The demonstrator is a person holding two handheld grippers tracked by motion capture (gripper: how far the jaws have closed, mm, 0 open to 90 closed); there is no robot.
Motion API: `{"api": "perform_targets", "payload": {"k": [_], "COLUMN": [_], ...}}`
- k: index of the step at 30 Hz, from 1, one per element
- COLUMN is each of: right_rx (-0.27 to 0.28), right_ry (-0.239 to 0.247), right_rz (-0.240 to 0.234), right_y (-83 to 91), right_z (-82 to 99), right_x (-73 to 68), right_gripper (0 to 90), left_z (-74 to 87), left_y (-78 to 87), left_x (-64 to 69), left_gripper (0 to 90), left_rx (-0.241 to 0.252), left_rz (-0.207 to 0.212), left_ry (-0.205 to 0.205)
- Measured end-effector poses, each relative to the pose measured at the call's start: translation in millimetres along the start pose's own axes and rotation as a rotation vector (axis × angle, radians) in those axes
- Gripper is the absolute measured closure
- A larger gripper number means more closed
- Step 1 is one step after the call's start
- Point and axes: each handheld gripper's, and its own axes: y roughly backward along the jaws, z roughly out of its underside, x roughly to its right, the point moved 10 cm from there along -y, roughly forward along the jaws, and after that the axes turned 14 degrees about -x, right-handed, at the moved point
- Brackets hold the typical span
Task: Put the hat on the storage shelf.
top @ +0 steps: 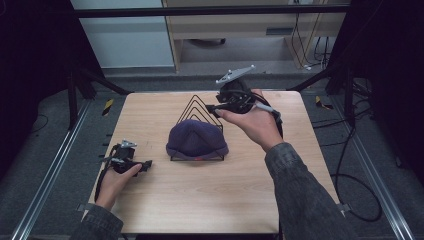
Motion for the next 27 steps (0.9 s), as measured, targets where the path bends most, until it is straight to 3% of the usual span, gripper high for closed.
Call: {"api": "perform_targets", "payload": {"k": [5,12,27], "right_rx": [0.013,0.051,0.068], "right_ry": [-0.005,-0.065,-0.113], "right_rz": [0.005,0.052,0.105], "right_y": [6.3,17.7,46.8], "right_z": [-0.8,3.0,31.3], "right_x": [1.1,13.9,32.7], "right_gripper": [45.7,23.2,16.1], "left_z": [0.1,0.1,-1.1], "left_y": [-0.8,-5.2,-7.4], "left_x": [0.6,3.8,4.3], "left_gripper": [10.5,4.6,0.9], "left_rx": [0.001,0.011,0.037], "left_rz": [-0.001,-0.023,-0.023], "left_ry": [-0.001,-0.029,-0.029]}}
